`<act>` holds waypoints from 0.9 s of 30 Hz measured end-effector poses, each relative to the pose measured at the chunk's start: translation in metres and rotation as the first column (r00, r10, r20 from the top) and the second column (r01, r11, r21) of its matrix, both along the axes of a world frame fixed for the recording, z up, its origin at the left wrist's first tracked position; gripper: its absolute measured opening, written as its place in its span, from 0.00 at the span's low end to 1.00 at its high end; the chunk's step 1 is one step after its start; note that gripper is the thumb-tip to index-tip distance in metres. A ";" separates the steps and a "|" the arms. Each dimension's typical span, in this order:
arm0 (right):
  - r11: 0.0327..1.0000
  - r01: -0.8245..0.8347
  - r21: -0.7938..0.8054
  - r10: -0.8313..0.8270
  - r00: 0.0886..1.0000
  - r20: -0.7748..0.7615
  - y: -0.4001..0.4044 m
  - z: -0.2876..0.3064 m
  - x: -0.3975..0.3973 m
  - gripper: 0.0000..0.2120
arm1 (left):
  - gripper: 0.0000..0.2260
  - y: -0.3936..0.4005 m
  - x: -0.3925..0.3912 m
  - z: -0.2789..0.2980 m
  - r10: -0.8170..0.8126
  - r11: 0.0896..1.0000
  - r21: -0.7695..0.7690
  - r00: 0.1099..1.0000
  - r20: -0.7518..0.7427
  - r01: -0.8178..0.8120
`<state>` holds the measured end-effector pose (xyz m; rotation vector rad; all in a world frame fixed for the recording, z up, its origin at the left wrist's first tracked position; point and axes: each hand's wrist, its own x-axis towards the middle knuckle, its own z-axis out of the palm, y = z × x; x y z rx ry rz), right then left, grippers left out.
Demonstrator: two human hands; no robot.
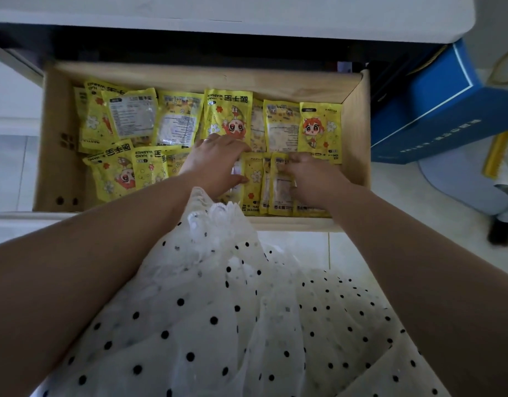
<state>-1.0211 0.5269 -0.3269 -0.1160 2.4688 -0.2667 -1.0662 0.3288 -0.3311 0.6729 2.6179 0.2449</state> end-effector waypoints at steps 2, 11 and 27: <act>1.000 0.012 -0.005 -0.012 1.000 0.025 -0.001 0.001 0.001 0.27 | 0.28 -0.003 0.000 0.002 0.028 0.998 -0.060 0.999 -0.036 -0.030; 0.981 0.161 -0.111 -0.177 0.973 -0.149 0.000 0.022 0.004 0.21 | 0.26 -0.008 0.005 0.020 0.179 0.976 0.124 0.984 0.019 -0.180; 0.805 0.480 -0.348 -0.480 0.872 0.091 -0.072 0.312 0.073 0.20 | 0.13 -0.067 0.114 0.294 0.600 0.336 0.289 0.440 0.668 -0.897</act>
